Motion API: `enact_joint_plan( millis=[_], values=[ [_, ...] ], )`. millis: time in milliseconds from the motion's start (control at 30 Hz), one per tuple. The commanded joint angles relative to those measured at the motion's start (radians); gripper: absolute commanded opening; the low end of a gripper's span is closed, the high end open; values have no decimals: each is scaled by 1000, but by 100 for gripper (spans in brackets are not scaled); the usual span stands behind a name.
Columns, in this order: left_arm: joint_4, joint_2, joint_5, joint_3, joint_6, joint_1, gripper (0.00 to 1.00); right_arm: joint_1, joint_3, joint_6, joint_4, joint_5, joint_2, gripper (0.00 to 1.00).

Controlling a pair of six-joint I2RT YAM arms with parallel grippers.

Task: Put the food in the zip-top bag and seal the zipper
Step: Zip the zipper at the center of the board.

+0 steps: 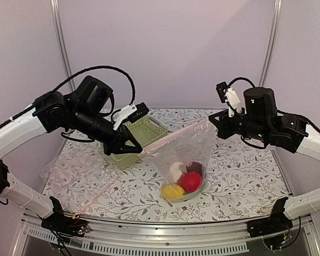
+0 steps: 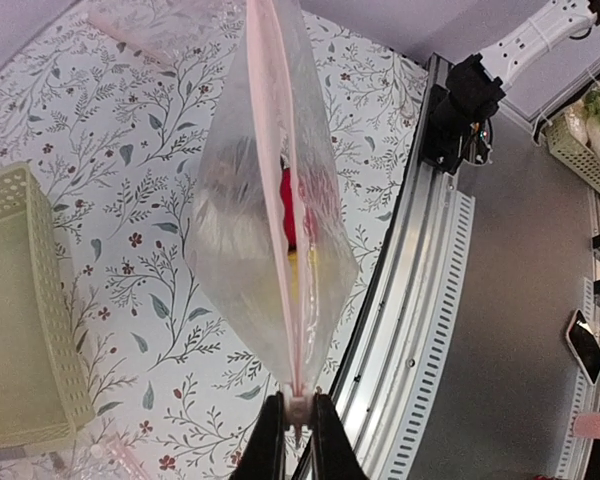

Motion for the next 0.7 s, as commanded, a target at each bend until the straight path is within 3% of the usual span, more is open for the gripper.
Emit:
enact_joint_plan(
  millis=[0,33,100,167,233,333,367,667],
  values=[
    [-59,-24,25,-13,-11,18,9,-36,43,-46,-7,-236,-3,0],
    [-48,-24,41,-10,-17,18,22,-36,54,-52,-10,-319,5,4],
    [-28,-23,60,0,-31,18,50,-34,70,-54,-15,-434,18,23],
    [-12,-26,60,17,-45,19,78,-34,76,-49,-16,-506,24,50],
    [12,-35,54,25,-64,22,97,-35,74,-42,-10,-540,18,72],
    [61,-62,14,23,-104,38,99,-34,68,-33,-6,-520,-14,95],
    [78,-70,0,20,-118,47,100,-34,68,-28,-10,-472,-27,98],
    [146,-72,-99,9,-204,187,99,-44,163,80,-100,-128,-19,99]
  ],
)
